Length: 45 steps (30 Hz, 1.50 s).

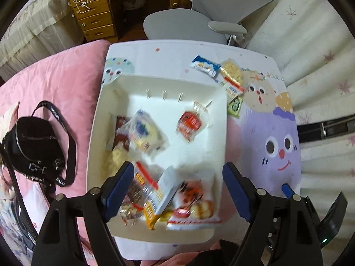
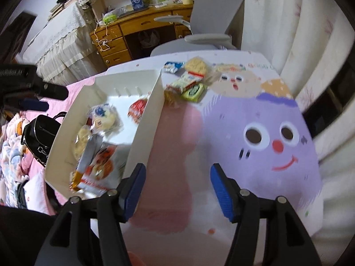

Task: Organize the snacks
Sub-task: 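Move both tools back toward the remaining snacks on the table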

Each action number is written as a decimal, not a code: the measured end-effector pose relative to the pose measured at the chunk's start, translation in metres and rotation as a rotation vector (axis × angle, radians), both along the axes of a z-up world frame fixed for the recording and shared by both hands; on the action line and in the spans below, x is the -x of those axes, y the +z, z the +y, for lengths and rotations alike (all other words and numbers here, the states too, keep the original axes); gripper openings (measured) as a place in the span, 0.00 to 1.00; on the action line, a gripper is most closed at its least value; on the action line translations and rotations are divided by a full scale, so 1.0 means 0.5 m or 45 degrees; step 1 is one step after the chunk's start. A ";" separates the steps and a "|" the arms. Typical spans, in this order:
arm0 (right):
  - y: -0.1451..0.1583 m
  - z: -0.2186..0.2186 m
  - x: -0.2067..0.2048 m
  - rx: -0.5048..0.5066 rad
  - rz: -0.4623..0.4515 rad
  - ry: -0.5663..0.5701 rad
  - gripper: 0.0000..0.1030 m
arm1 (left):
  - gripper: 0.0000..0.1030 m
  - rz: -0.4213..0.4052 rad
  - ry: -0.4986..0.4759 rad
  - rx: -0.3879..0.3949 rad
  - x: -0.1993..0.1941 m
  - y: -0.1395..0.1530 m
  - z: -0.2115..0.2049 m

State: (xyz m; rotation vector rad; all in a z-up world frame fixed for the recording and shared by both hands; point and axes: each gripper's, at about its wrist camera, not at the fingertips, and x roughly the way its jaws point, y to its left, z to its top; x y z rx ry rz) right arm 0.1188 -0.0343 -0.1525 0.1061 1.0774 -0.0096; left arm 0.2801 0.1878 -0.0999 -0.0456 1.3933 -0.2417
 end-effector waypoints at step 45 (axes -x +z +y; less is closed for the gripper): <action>-0.252 -0.092 -0.403 0.086 -0.180 0.479 0.70 | 0.77 0.315 0.352 0.043 -0.515 -0.357 -0.242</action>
